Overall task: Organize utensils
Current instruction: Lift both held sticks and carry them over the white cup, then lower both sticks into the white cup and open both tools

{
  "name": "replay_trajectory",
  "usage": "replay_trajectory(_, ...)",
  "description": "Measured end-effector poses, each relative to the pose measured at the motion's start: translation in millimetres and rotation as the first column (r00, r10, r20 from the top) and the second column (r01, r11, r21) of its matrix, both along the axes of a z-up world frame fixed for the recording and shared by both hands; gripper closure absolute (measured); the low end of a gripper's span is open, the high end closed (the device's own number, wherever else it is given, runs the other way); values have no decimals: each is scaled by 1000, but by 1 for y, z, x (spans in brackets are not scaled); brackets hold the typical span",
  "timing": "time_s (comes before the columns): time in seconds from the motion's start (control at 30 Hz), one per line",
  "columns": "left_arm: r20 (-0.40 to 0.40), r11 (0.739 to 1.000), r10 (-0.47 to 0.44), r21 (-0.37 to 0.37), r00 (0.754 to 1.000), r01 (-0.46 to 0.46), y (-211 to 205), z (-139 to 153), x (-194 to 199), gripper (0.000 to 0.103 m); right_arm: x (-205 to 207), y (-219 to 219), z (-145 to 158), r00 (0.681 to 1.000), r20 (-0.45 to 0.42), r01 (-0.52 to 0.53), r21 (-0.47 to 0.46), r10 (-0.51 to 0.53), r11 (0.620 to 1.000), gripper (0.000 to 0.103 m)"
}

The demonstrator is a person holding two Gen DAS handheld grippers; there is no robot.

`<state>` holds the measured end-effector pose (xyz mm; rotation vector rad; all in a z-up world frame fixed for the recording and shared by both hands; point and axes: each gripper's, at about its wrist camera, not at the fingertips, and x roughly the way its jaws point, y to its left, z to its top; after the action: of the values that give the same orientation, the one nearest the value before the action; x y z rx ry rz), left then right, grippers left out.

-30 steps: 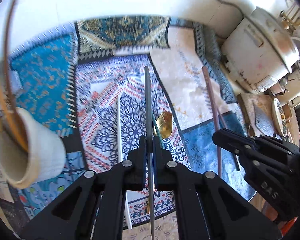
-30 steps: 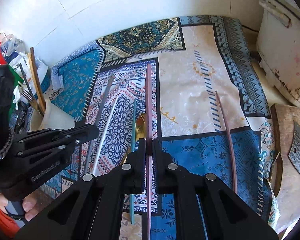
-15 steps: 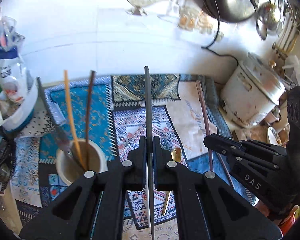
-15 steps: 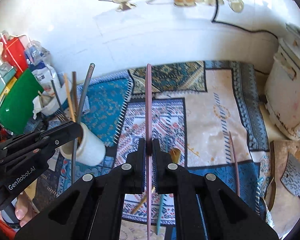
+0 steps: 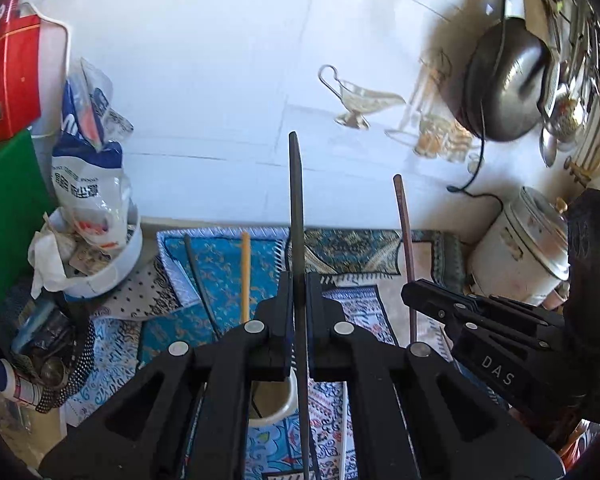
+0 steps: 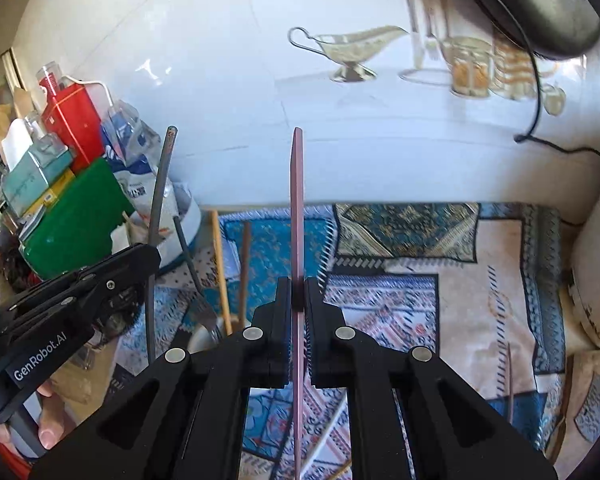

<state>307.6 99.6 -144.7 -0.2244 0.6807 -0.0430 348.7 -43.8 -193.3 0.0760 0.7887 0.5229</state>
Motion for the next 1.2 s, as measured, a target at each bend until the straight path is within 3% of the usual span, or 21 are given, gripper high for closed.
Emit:
replay_trajectory(0.27,42,997,80,-14,996,-80,27,-5,17,99,20,33,6,999,46,-16,50,14,999,97)
replay_trajectory(0.57,61,986,170,-6,984,-169,48,-34,39,99,34,46,0,998,67,13,66,-18,998,97)
replay_trajectory(0.8,49,981,192,5,980,-193,51,-67,47,99,39,43,-5,999,46,26,63,-29,998,97)
replay_trajectory(0.9,63,980,189,45,980,-192,45,-74,40,99,39,42,-5,999,45,28,65,-31,998,97)
replay_trajectory(1.03,83,981,175,68,981,-181,41,-80,28,99,39,44,-6,998,51,22,66,-25,998,97)
replay_trajectory(1.2,63,985,169,28,984,-171,47,-70,28,99,39,47,-3,999,49,16,83,-20,996,97)
